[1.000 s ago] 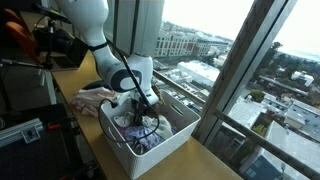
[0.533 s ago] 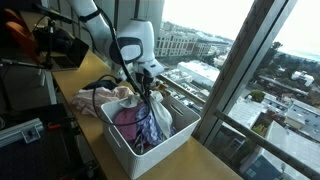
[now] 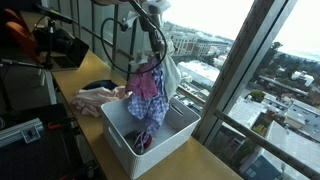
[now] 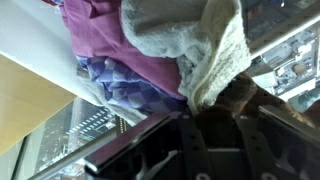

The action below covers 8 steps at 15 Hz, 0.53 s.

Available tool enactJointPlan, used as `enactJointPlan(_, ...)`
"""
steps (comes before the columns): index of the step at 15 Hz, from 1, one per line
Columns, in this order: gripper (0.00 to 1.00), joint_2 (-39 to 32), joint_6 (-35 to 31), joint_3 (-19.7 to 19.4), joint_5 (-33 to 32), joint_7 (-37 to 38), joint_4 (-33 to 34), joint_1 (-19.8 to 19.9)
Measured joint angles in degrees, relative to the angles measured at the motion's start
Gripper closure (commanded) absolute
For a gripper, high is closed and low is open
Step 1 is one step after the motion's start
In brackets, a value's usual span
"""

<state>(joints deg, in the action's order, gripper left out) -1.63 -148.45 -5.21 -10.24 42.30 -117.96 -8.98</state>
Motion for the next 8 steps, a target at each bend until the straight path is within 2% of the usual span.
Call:
enactJointPlan(4,0.98,4.0,3.0,4.5,-1.4,-2.1,7.0,0.2)
enactJointPlan(8,0.98,5.2,6.6,9.8,-1.5,-4.6,15.8,-0.2)
